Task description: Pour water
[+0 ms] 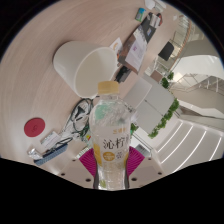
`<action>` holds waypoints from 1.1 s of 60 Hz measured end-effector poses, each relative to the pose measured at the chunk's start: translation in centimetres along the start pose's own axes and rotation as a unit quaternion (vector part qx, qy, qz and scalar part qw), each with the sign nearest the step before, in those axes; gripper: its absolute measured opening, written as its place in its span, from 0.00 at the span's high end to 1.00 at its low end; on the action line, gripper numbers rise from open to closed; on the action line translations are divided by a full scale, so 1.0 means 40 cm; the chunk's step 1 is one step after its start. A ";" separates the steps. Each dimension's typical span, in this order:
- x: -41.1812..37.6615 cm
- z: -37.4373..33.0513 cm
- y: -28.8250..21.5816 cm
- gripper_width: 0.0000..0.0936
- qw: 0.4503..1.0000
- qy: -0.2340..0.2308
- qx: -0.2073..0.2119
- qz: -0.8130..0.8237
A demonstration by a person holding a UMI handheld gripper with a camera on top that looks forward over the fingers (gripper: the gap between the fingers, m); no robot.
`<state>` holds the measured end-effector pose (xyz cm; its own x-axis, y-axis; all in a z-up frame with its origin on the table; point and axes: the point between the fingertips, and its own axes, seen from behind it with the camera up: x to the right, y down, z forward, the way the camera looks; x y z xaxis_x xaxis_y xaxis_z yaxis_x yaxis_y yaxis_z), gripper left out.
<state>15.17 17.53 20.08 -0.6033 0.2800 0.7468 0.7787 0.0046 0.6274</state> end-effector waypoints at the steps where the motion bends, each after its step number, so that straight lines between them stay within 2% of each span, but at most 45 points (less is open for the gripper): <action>1: 0.002 0.001 0.003 0.63 1.000 0.000 0.000 0.018; 6: 0.019 -0.007 0.030 0.63 0.985 0.009 -0.004 0.172; 11: 0.027 0.000 0.090 0.62 0.928 0.010 -0.006 0.374; 14: 0.018 -0.018 0.098 0.60 0.857 0.019 0.018 0.515; 19: -0.023 -0.010 0.126 0.56 0.719 -0.012 0.056 0.693; 22: -0.058 -0.019 0.084 0.54 0.621 -0.016 0.089 0.779; 25: -0.078 -0.009 0.106 0.51 0.548 -0.034 0.123 0.826; 28: -0.109 0.002 0.113 0.51 0.502 -0.040 0.151 0.851; 29: -0.132 0.001 0.057 0.50 0.485 -0.033 0.155 0.860; 34: -0.218 0.028 0.061 0.49 0.470 -0.066 0.163 0.865; 42: -0.317 0.055 0.003 0.49 0.465 -0.075 0.179 0.864; 47: -0.382 0.065 -0.029 0.48 0.463 -0.095 0.170 0.865; 49: -0.375 0.066 -0.016 0.48 0.457 -0.074 0.181 0.868; 58: -0.382 0.068 -0.013 0.48 0.434 -0.076 0.189 0.878; 66: -0.387 0.062 -0.017 0.41 0.444 -0.088 0.180 0.873</action>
<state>24.42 15.56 7.54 0.9731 0.2293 -0.0241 0.0283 -0.2223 -0.9746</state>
